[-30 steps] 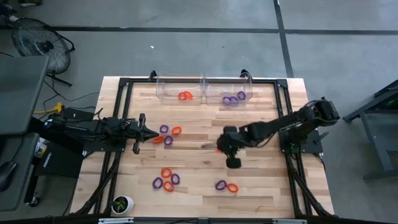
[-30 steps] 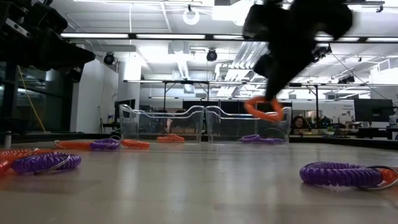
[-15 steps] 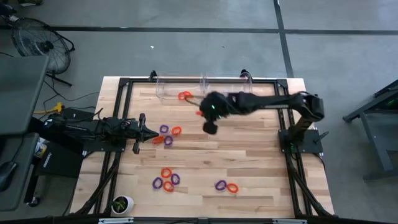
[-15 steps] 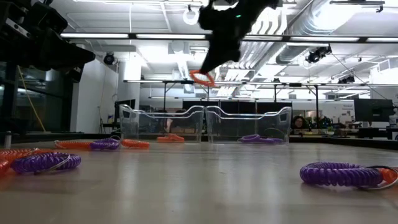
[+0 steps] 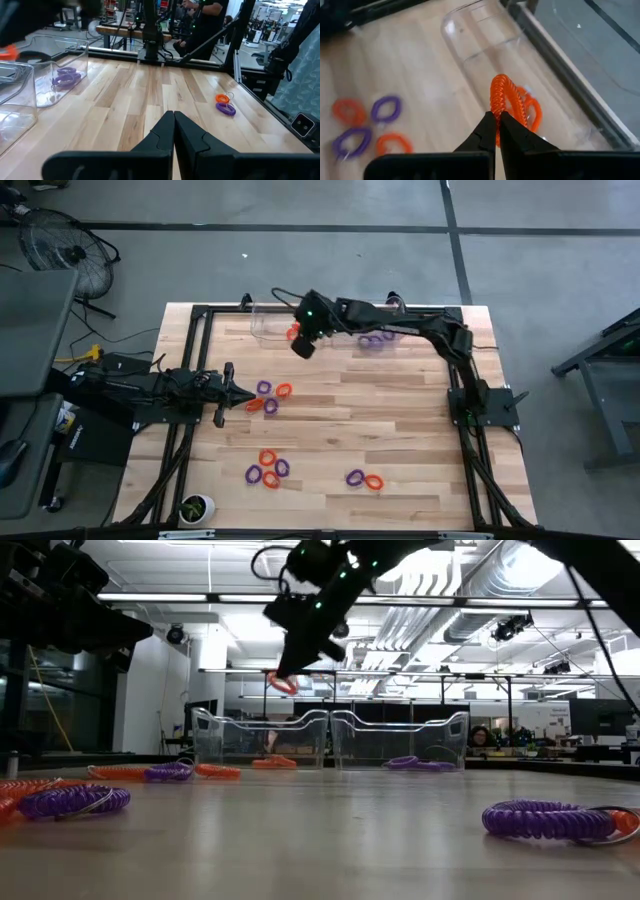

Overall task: Sort spring keychains
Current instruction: Put the orange spring keychain into the left transparent bin, then put the violet spring keychain into the right transparent bin

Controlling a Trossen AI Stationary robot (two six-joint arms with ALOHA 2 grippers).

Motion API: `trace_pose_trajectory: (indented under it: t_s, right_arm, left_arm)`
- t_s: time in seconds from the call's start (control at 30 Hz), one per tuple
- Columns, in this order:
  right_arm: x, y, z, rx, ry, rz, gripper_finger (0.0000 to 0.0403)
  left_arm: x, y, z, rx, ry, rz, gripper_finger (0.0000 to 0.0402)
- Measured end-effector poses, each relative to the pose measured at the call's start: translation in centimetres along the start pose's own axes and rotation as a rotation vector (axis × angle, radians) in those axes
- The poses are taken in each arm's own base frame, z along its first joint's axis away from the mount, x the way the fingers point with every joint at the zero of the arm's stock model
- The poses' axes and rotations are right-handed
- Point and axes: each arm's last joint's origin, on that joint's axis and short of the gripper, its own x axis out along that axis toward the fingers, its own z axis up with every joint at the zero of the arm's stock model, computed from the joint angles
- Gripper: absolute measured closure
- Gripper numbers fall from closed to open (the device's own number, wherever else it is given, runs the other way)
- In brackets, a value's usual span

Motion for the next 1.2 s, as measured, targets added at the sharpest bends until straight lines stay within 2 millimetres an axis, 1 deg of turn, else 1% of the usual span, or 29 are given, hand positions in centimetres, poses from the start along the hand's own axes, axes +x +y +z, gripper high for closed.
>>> trace_pose_trajectory:
  t_s: [0.2, 0.37, 0.47, 0.6, 0.77, 0.9, 1.07, 1.2]
  right_arm:
    - [2.7, -1.7, 0.7, 0.097, -0.005, -0.056, 0.0402]
    - [4.1, -2.7, 0.5, 0.176, -0.004, -0.090, 0.0400]
    - [4.0, -2.8, 0.5, 0.182, -0.012, -0.121, 0.0385]
    - [4.0, -3.0, 0.5, 0.198, -0.022, -0.157, 0.0349]
    - [4.0, -3.0, 0.6, 0.201, -0.021, -0.154, 0.0304]
    - [4.0, -3.0, 0.6, 0.204, -0.022, -0.153, 0.0276]
    - [3.6, -2.4, 0.6, 0.195, -0.016, -0.116, 0.0254]
    - [2.3, -1.2, 0.9, 0.153, -0.014, -0.061, 0.0250]
  left_arm:
    - [0.0, 0.0, 0.0, 0.000, 0.000, 0.000, 0.0401]
    - [0.0, 0.0, 0.0, 0.000, 0.000, 0.000, 0.0401]
    - [0.0, 0.0, 0.0, 0.000, 0.000, 0.000, 0.0401]
    - [0.0, 0.0, 0.0, 0.000, 0.000, 0.000, 0.0401]
    - [0.0, 0.0, 0.0, 0.000, 0.000, 0.000, 0.0401]
    - [0.0, 0.0, 0.0, 0.000, 0.000, 0.000, 0.0401]
    - [0.0, 0.0, 0.0, 0.000, 0.000, 0.000, 0.0401]
    - [0.0, 0.0, 0.0, 0.000, 0.000, 0.000, 0.0401]
